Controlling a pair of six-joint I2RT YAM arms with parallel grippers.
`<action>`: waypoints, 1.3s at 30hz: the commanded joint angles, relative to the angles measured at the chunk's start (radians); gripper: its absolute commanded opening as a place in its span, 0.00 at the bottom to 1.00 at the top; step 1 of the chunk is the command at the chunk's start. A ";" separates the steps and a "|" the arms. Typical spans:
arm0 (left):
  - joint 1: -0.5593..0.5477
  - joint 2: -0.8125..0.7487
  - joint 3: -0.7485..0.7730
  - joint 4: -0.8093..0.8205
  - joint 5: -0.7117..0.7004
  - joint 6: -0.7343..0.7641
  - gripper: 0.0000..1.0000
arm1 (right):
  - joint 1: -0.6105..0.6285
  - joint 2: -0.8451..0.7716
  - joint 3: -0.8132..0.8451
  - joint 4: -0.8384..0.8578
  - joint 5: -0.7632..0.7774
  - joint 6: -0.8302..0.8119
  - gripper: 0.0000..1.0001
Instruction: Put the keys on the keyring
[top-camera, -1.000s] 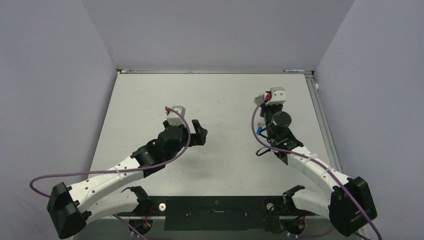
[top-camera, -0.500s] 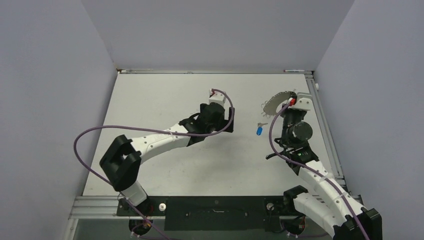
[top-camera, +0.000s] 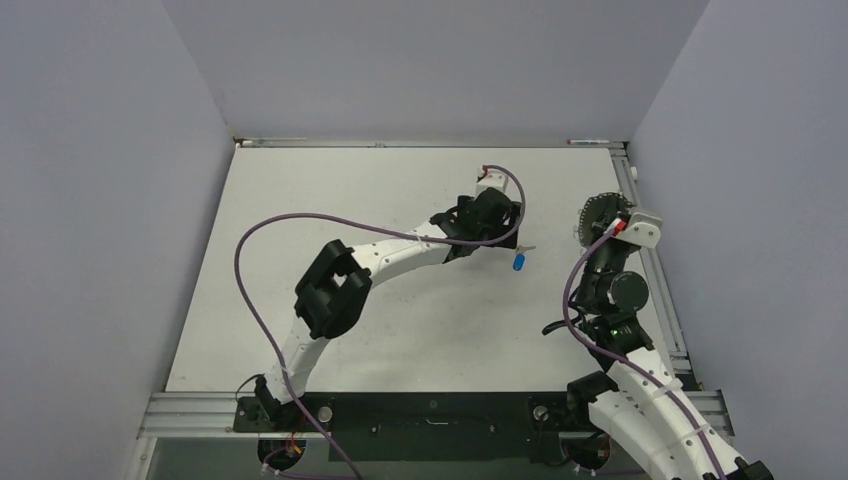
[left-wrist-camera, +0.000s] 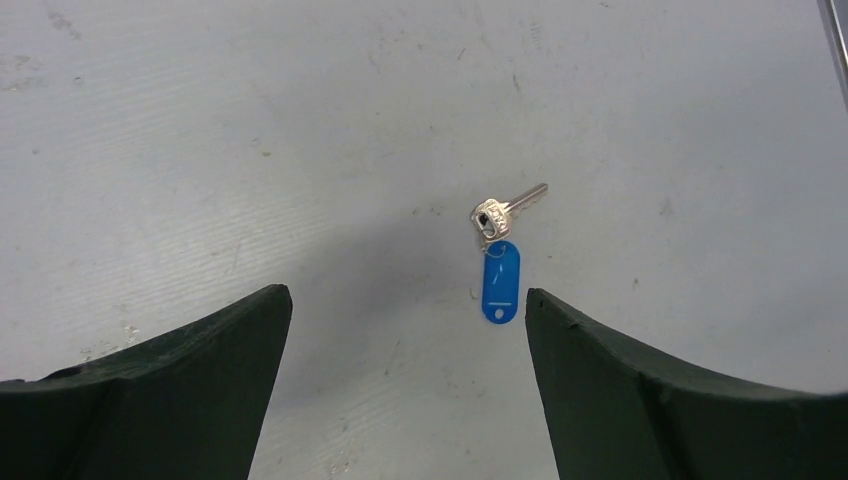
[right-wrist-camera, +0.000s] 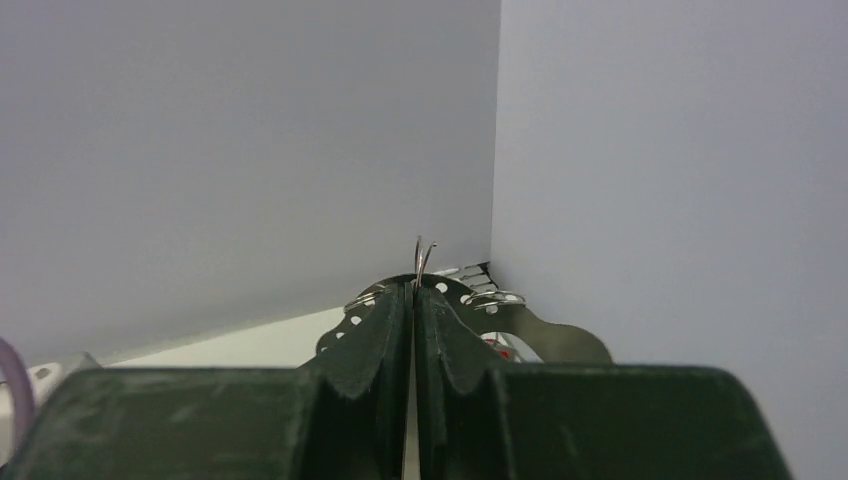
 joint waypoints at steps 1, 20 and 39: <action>-0.012 0.096 0.148 -0.059 0.049 -0.063 0.83 | -0.007 -0.043 0.037 0.021 0.011 -0.003 0.05; -0.078 0.355 0.412 -0.126 -0.089 -0.220 0.59 | -0.005 -0.093 0.006 0.005 -0.009 0.016 0.05; -0.084 0.446 0.479 -0.079 -0.109 -0.286 0.33 | -0.005 -0.102 -0.007 0.006 -0.017 0.021 0.05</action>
